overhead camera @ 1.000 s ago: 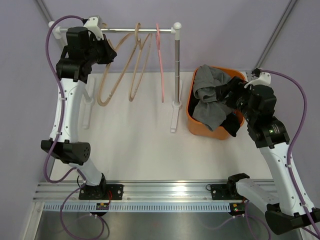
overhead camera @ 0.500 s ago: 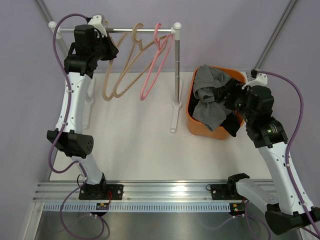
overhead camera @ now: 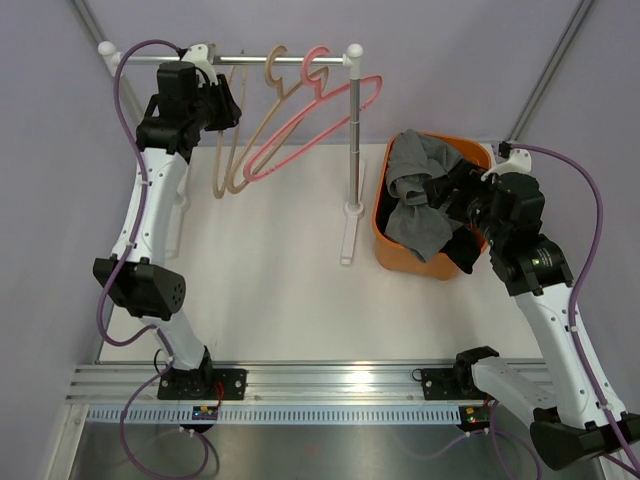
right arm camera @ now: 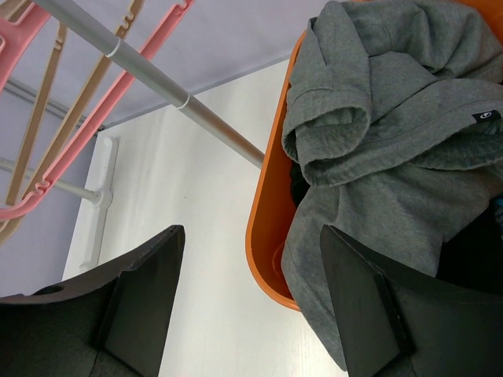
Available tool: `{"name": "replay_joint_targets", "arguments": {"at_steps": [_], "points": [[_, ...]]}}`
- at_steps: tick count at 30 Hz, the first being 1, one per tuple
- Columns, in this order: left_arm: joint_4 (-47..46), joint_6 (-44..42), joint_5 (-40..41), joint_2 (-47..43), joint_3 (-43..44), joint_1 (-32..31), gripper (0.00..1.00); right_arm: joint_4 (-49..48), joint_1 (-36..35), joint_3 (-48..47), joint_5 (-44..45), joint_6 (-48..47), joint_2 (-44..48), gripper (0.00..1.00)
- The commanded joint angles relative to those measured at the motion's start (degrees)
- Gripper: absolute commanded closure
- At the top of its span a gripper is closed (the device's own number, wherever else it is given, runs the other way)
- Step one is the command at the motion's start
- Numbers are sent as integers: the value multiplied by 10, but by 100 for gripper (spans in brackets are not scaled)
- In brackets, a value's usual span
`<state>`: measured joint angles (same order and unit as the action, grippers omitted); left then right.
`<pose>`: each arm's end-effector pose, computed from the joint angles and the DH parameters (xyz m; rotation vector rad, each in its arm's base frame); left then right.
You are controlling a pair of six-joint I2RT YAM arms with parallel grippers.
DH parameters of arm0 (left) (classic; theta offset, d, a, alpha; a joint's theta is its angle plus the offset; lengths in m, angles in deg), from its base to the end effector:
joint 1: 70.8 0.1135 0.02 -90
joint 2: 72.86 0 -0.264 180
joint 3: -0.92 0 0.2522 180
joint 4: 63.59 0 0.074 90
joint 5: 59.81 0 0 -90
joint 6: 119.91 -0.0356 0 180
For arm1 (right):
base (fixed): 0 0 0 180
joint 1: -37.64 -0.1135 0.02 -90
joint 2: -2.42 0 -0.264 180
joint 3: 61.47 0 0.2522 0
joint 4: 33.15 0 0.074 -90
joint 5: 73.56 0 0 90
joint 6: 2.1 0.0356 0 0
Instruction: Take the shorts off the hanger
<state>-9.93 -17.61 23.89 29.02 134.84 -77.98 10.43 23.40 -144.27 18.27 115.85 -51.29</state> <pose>0.3863 -0.0526 0.4653 -0.0143 1.9602 -0.3314 0.1847 0.0457 0.4215 0.2437 1.8352 0.4884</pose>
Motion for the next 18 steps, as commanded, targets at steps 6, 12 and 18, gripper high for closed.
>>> {"name": "replay_joint_targets", "arguments": {"at_steps": [6, 12, 18], "points": [[-34, -5, 12, -59, -18, -1, 58, -10, 0, 0, -13, 2, 15, 22], [-32, -8, 11, -97, -22, -2, 56, -8, 1, 4, -15, 4, 19, 22], [-6, -8, 28, -125, -20, -3, 52, -4, 1, 0, -12, 4, 24, 22]]}}
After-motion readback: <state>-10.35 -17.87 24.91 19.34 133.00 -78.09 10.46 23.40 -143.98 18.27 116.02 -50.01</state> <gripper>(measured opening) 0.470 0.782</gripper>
